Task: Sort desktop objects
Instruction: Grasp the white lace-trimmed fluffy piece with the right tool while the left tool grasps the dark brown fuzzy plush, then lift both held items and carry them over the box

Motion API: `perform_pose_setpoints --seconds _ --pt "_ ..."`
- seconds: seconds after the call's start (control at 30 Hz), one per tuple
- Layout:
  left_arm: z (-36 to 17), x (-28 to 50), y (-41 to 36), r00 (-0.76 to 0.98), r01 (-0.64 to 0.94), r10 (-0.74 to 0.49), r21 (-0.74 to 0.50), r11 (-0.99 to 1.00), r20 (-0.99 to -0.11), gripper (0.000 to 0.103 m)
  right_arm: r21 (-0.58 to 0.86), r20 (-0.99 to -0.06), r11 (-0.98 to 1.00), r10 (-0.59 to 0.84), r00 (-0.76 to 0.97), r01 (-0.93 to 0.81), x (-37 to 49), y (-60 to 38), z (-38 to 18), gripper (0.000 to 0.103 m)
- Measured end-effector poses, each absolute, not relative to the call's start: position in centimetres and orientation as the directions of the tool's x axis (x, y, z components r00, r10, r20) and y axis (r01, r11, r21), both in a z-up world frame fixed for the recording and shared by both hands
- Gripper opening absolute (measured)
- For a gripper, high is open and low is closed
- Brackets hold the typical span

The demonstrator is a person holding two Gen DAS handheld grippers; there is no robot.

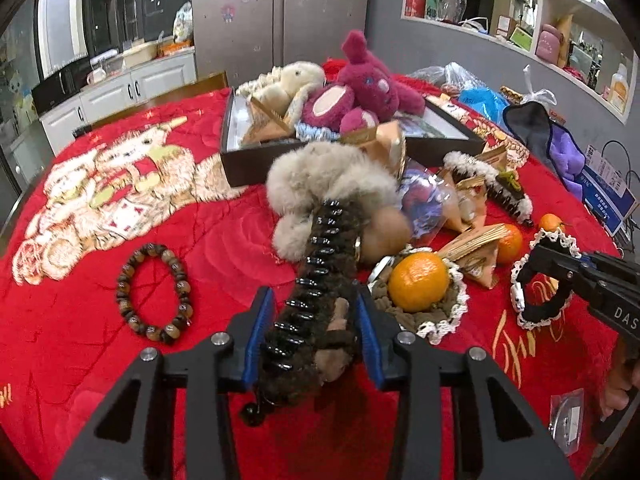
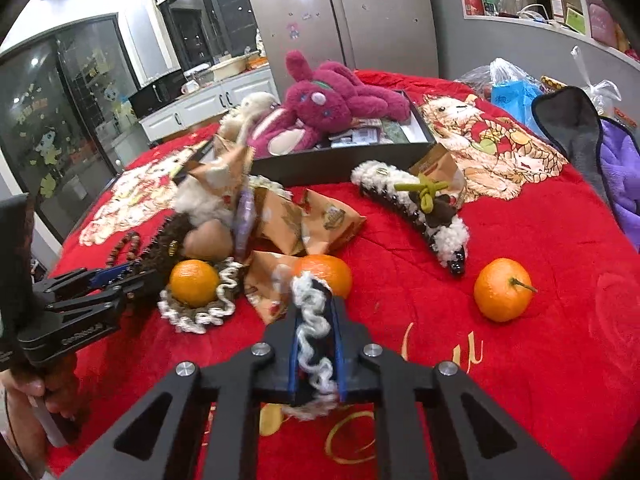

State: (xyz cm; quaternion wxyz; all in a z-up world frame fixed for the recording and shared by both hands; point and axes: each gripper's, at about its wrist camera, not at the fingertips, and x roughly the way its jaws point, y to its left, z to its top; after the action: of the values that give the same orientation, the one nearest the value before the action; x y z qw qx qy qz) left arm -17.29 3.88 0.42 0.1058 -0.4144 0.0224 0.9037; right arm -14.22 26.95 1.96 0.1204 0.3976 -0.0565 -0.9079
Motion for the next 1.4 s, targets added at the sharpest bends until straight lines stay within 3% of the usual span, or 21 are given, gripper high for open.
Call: perform_pose_setpoints --seconds 0.57,1.03,1.4 --pt "6.5 -13.9 2.6 -0.739 -0.181 0.209 -0.109 -0.977 -0.640 0.039 0.143 -0.630 -0.972 -0.235 -0.740 0.187 -9.6 24.8 7.7 0.012" --pt "12.8 -10.5 -0.2 -0.828 -0.133 0.160 -0.090 -0.987 -0.537 0.039 0.119 -0.542 -0.964 -0.263 -0.798 0.237 -6.6 22.5 12.1 0.012" --pt "13.5 -10.6 -2.0 -0.801 -0.141 0.198 -0.143 -0.980 -0.565 0.039 0.128 -0.523 -0.962 -0.273 -0.808 0.242 -5.4 23.2 12.8 0.012"
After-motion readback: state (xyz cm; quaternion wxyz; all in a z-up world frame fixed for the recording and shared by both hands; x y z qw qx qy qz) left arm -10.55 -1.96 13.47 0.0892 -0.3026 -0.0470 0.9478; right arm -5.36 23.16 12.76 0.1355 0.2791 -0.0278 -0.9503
